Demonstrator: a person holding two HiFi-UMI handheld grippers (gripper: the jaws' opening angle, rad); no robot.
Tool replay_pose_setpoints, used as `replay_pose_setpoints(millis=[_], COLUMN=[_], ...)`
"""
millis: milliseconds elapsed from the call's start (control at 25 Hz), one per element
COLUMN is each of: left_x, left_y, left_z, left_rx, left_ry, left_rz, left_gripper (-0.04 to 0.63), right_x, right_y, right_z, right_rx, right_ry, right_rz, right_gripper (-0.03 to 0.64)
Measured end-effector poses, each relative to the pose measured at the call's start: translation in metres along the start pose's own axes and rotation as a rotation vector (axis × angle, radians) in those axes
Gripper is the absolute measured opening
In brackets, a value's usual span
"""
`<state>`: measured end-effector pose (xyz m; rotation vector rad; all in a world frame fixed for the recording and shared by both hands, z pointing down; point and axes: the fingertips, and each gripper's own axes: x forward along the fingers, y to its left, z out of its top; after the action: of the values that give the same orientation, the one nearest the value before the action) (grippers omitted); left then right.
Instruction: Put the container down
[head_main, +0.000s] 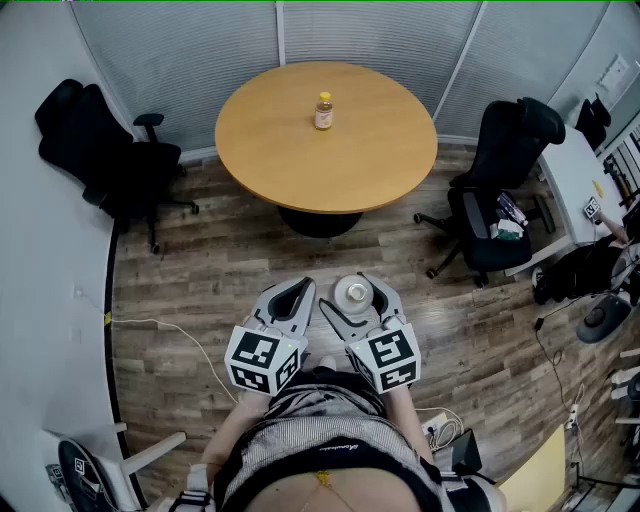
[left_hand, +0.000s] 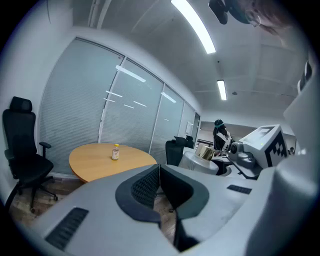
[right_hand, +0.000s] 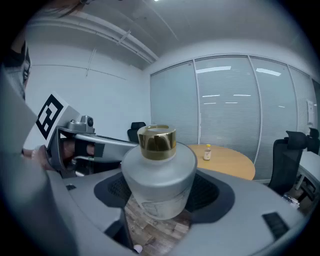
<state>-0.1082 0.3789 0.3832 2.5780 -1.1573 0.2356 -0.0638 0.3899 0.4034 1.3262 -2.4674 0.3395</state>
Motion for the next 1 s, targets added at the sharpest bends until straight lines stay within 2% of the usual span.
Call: replay_pose_setpoints(millis=[240,480,1000], left_x=[0.015,0.016,0.028], left_y=[-0.002,-0.004,-0.015], left_z=[0.004,0.005,-0.002], left_rx=[0.026,0.009,0.002], left_ry=[-0.010,-0.014,-0.014], left_rz=[0.003,0.009,0.053], left_gripper=[0.020,0.020,0.020], right_x=[0.000,0.001,-0.008], right_y=[-0.007,-0.007,-0.031], right_z=[0.000,0.001,-0.012], right_rx=[-0.026,-0.051,-0.023], right_ry=[-0.008,0.008,0.004], right_rz=[0.020,0.047,0.069], right_gripper=[0.350,0.350,0.350])
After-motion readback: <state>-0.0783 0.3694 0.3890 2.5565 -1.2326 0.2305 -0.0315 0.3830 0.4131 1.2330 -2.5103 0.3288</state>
